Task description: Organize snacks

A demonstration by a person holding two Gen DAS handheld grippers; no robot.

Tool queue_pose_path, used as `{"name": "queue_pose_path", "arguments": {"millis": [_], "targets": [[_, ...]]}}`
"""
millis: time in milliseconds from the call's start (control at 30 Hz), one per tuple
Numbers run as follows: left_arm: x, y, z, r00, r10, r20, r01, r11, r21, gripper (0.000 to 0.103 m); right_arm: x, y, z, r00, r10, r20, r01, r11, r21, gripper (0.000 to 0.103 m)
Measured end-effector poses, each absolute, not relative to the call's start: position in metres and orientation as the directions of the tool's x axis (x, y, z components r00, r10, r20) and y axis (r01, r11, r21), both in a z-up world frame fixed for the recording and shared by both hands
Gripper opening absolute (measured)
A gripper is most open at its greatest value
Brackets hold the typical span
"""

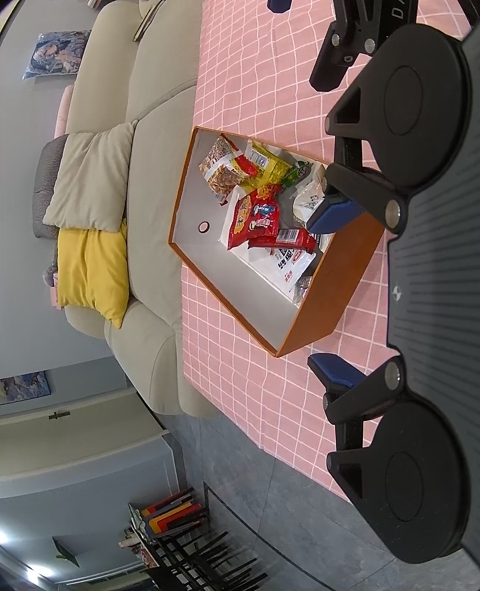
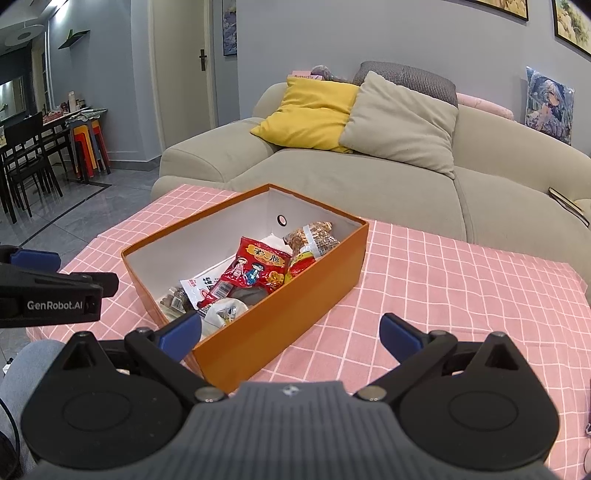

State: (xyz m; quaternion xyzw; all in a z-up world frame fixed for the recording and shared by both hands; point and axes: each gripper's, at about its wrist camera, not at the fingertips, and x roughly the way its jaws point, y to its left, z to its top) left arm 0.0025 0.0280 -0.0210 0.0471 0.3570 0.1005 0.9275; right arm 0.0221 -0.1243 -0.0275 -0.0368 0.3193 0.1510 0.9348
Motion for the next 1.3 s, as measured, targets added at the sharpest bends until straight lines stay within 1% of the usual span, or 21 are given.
{"name": "queue_pose_path", "arguments": {"millis": [1300], "targets": [[0.0006,0.0302,-0.0137,0.732,0.231,-0.641,-0.17,0.973,0.155,0.086,0.0217,-0.1219,-0.0302,0.746,0.261,-0.613,-0.323,0.946,0.01,0.099]]}}
